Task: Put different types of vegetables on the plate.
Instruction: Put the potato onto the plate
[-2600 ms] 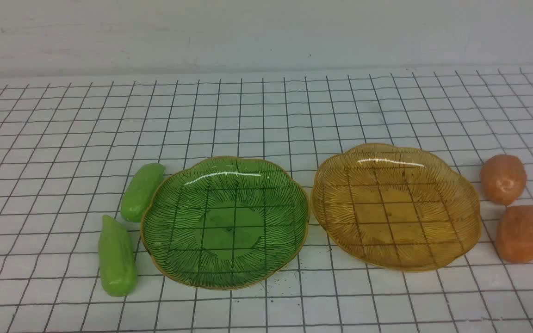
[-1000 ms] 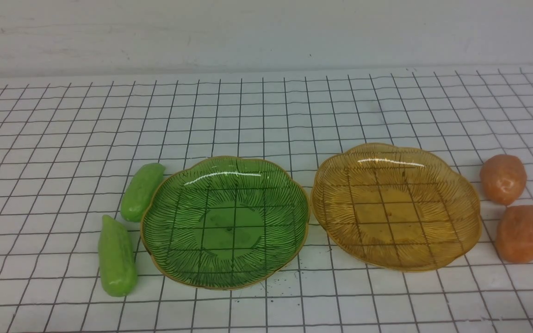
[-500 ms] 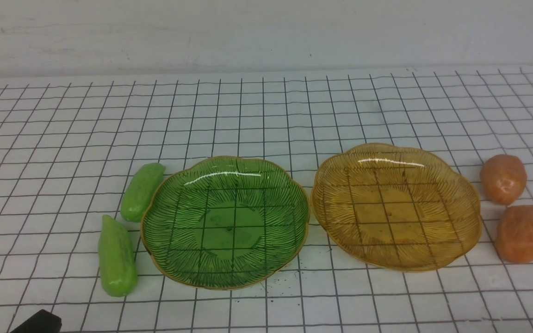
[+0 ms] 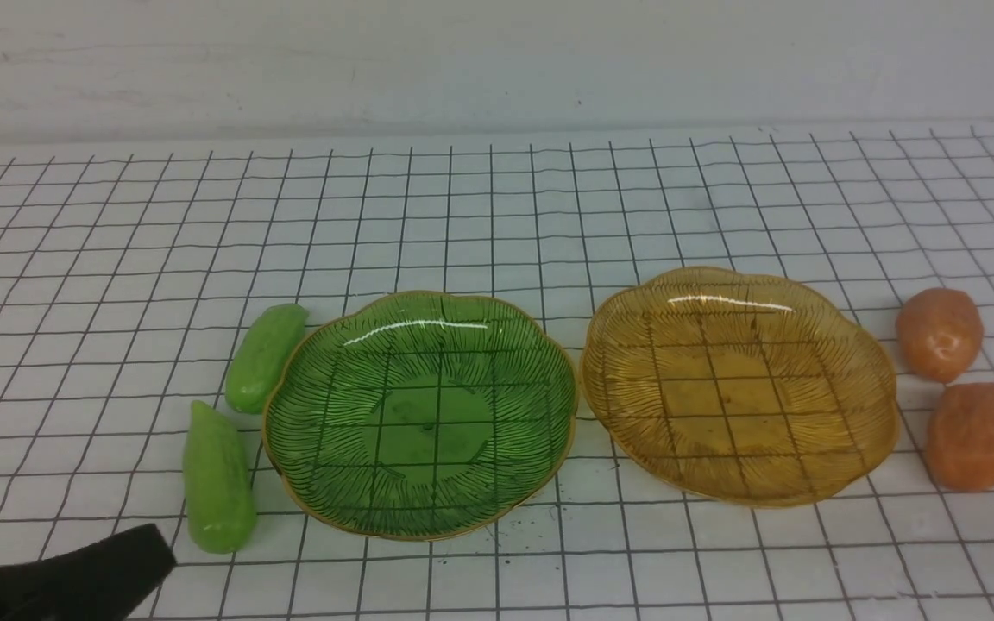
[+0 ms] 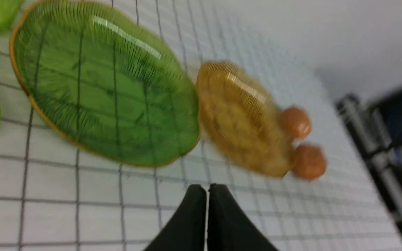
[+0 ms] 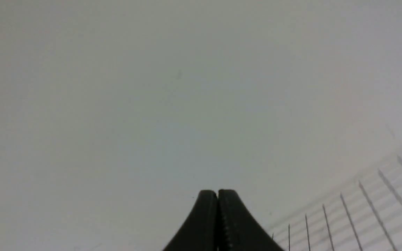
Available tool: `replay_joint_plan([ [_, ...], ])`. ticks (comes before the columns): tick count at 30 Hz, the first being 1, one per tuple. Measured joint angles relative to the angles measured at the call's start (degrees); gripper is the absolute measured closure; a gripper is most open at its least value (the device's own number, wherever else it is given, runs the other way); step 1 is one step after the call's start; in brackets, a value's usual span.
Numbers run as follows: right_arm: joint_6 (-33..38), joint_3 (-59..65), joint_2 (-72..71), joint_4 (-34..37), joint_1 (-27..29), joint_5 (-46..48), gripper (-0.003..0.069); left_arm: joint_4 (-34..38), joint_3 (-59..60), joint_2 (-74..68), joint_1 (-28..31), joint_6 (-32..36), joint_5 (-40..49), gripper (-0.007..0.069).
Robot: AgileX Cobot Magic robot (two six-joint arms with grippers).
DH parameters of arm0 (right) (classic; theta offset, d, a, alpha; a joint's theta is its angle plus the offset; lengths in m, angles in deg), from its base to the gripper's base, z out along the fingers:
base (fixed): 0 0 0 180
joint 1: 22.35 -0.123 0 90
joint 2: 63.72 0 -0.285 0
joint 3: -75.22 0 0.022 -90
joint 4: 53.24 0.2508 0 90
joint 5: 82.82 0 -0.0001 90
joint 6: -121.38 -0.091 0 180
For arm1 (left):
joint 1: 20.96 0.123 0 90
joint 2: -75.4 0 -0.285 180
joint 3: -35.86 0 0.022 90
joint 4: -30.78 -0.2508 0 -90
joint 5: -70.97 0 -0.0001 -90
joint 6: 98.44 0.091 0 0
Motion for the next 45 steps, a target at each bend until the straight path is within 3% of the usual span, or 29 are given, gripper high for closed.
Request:
replay_joint_plan([
  [5, 4.97, -12.07, 14.03, -4.36, 0.0, 18.76, 0.0672, -9.56, -10.87, -18.04, 0.0, 2.19, 11.0, 0.0631],
  [7, 3.41, -17.66, 24.94, -10.1, 0.0, 32.13, 0.067, -14.97, -16.68, -27.89, 0.0, 2.32, 14.93, 0.0631],
  [10, -1.13, -21.37, 35.46, -17.83, 0.0, 39.11, 0.067, -17.38, -20.21, -36.95, 0.0, 2.32, 15.25, 0.0631],
  [18, -18.48, -32.45, 61.21, -37.94, 0.0, 41.54, 0.0659, -18.08, -23.98, -46.89, 0.0, 3.9, 17.25, 0.0628],
  [25, -28.09, -40.64, 75.4, -49.43, 0.0, 41.6, 0.0597, -18.03, -24.06, -46.89, 0.0, 3.84, 16.55, 0.0618],
  [33, -33.2, -47.23, 87.15, -53.56, 3.73, 41.25, 0.037, -18.86, -24.06, -46.89, -0.05, 3.84, 16.55, 0.0537],
  [34, -36.12, -47.4, 89.02, -54.04, 5.2, 40.2, 0.0279, -19.22, -24.06, -46.89, -0.05, 3.84, 16.55, 0.0516],
  [35, -36.53, -47.4, 89.43, -54.11, 5.48, 40.03, 0.027, -19.36, -24.06, -46.89, -0.05, 3.84, 16.55, 0.0514],
  [39, -45.99, -47.57, 93.76, -57.56, 6.66, 39.27, 0.0098, -19.52, -24.06, -46.89, -0.05, 3.84, 16.55, 0.0471],
  [45, -49.65, -47.68, 98.48, -59.85, 6.71, 38.21, 0.0036, -19.52, -24.06, -46.89, -0.05, 3.84, 16.55, 0.046],
])
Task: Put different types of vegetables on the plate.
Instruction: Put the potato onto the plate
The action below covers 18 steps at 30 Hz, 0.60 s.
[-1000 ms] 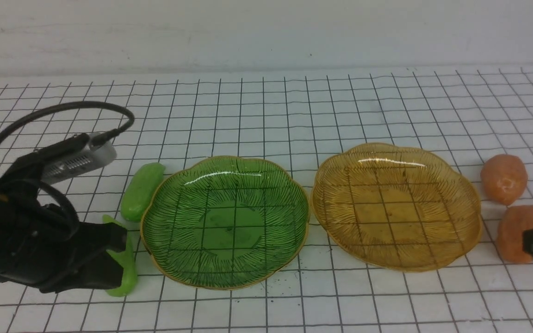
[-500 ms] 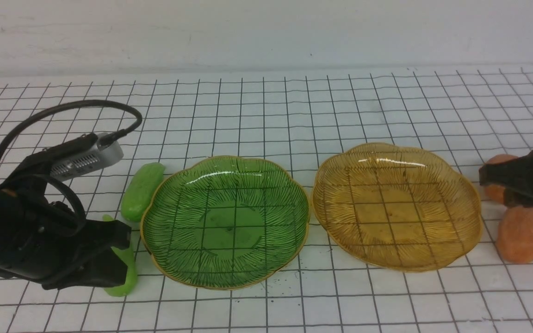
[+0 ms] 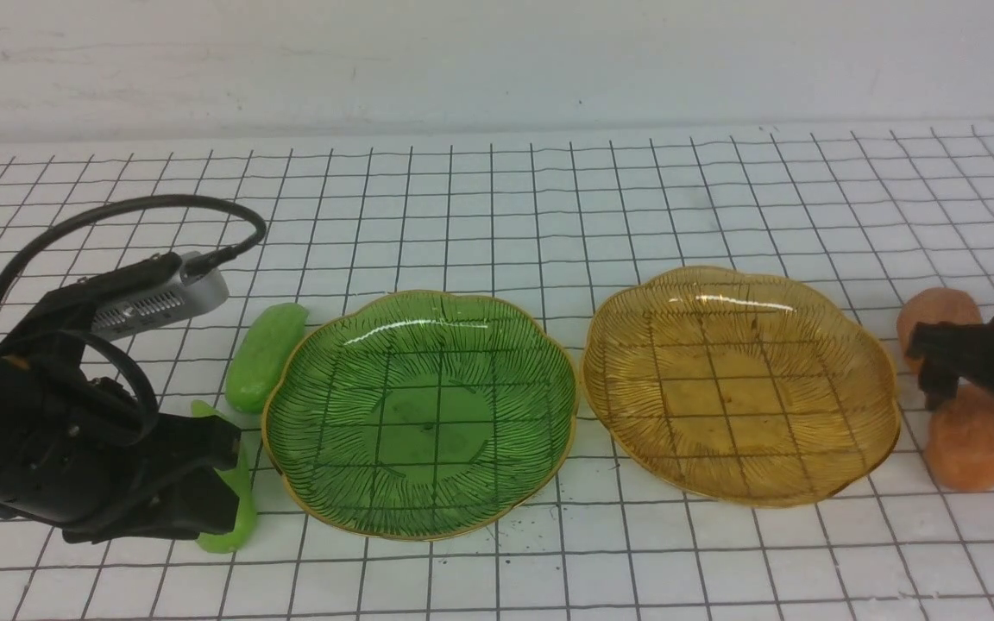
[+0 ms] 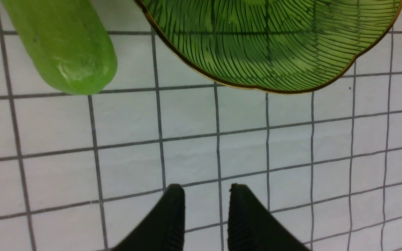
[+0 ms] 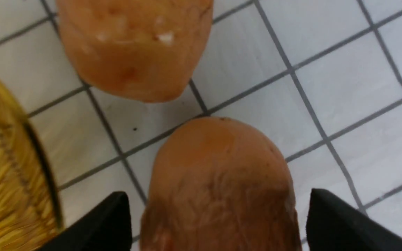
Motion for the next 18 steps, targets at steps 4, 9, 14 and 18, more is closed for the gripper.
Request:
replay_joint_plan([
  [4, -0.15, 0.0, 2.05, -0.04, 0.0, -0.15, 0.006, 0.0, 0.0, 0.0, 0.0, 0.0, 0.0, 0.046],
  [9, 2.22, -2.34, 2.11, -1.33, 0.0, 4.13, 0.012, -0.05, 0.0, 0.0, 0.0, 0.0, 0.0, 0.046],
  [14, 7.95, -10.61, 0.77, -0.17, 0.0, 15.61, 0.012, -0.05, 0.0, 0.0, 0.0, 0.0, 0.0, 0.046],
  [18, 15.23, -18.43, -0.85, 10.81, -0.3, 23.1, 0.012, -0.05, 0.0, 0.0, 0.0, 0.0, 0.0, 0.046],
])
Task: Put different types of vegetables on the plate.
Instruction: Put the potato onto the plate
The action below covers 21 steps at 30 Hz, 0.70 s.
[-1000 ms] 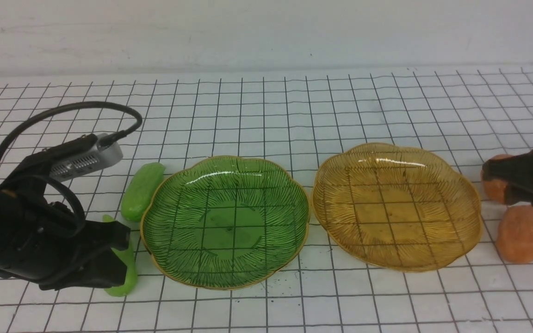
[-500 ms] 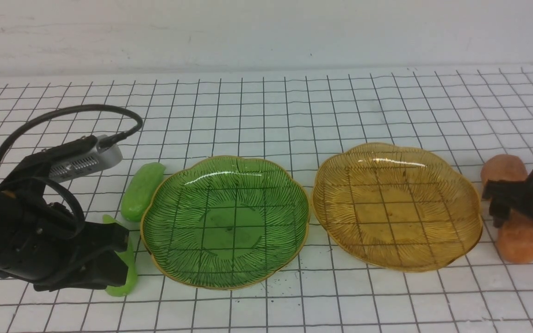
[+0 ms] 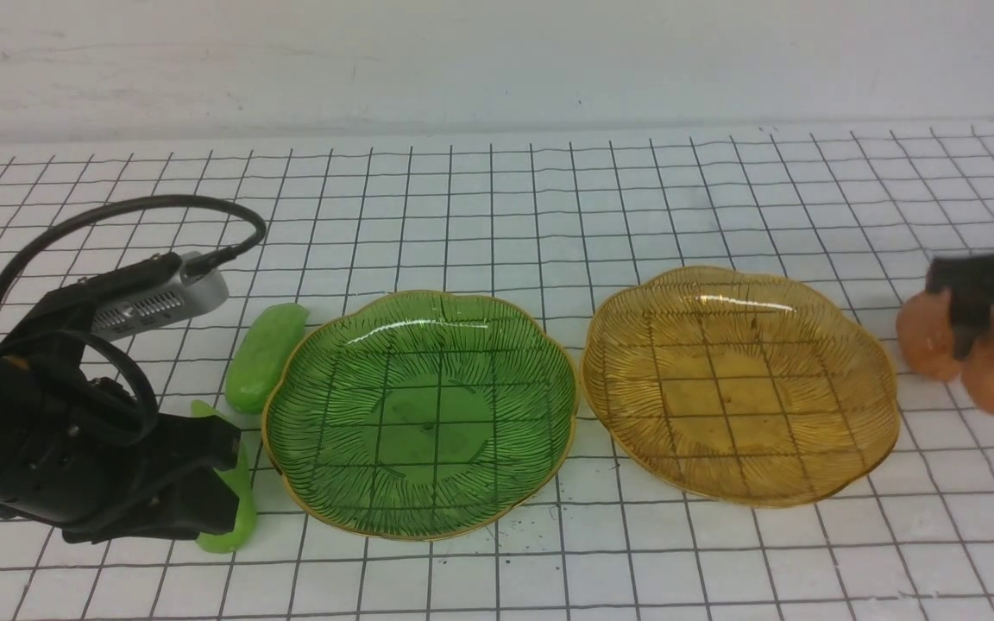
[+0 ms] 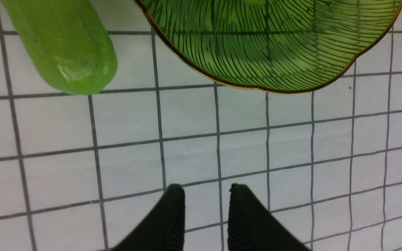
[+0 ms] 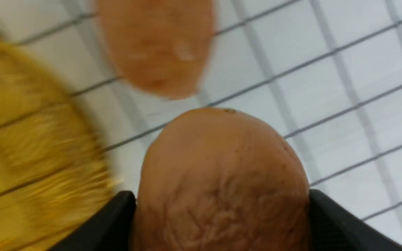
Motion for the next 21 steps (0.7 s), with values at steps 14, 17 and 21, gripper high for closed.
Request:
replay_joint_plan([
  [14, 16.17, -1.36, 8.36, 13.7, -18.23, -10.4, 0.012, 0.06, 0.0, 0.0, 0.0, 0.05, -0.47, 0.046],
  [17, 16.17, -1.36, 9.17, 12.03, -19.36, -11.79, 0.008, 0.06, 0.0, 0.0, 0.0, 0.0, -0.52, 0.046],
  [21, 15.88, -3.21, 9.23, 7.29, -19.41, -11.92, -0.0012, 0.06, 0.0, 0.0, 0.0, 0.0, -0.52, 0.046],
])
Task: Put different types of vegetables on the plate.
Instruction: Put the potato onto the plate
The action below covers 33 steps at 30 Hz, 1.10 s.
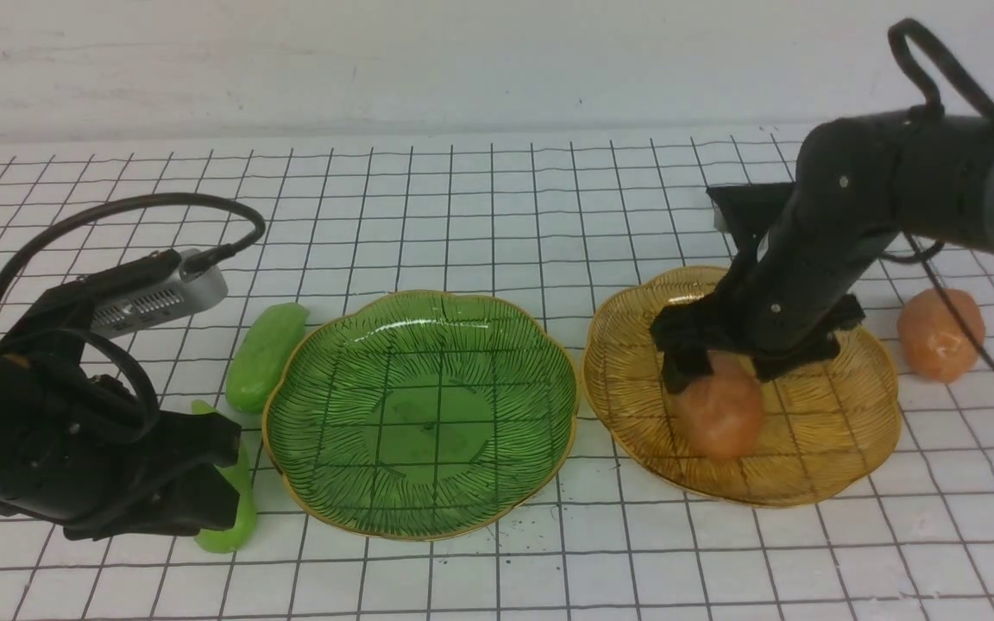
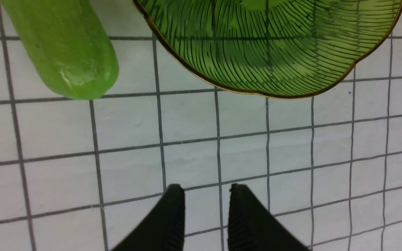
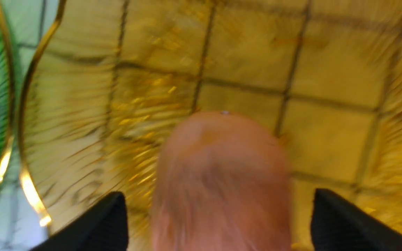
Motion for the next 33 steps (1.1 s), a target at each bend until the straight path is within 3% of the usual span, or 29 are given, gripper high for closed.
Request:
replay_joint_plan([
  [10, -9.97, -8.62, 0.05, -24.52, 1.06, 6.3, -0.0032, 0.0, 0.0, 0.0, 0.0, 0.0, -0.06, 0.046],
  [11, -13.54, -8.83, 0.05, -28.5, 2.72, 6.88, -0.0032, 0.0, 0.0, 0.0, 0.0, 0.0, -0.06, 0.046],
  [14, -19.0, -8.94, 0.94, -31.79, 6.63, 7.21, -0.0032, -0.05, 0.0, 0.0, 0.0, 0.06, -0.06, 0.046],
  [21, -27.56, -9.1, 6.32, -29.73, 14.0, 7.2, 0.0019, -1.32, 0.0, 0.0, 0.0, 0.06, -0.16, 0.046],
  [26, -28.31, -9.1, 10.93, -23.62, 17.65, 6.61, 0.0094, -1.42, 0.0, 0.0, 0.0, 0.11, -0.28, 0.046],
  [33, -28.05, -10.06, 12.51, -22.14, 18.62, 6.2, 0.0145, -1.47, 0.0, 0.0, 0.0, 0.16, -0.57, 0.046],
])
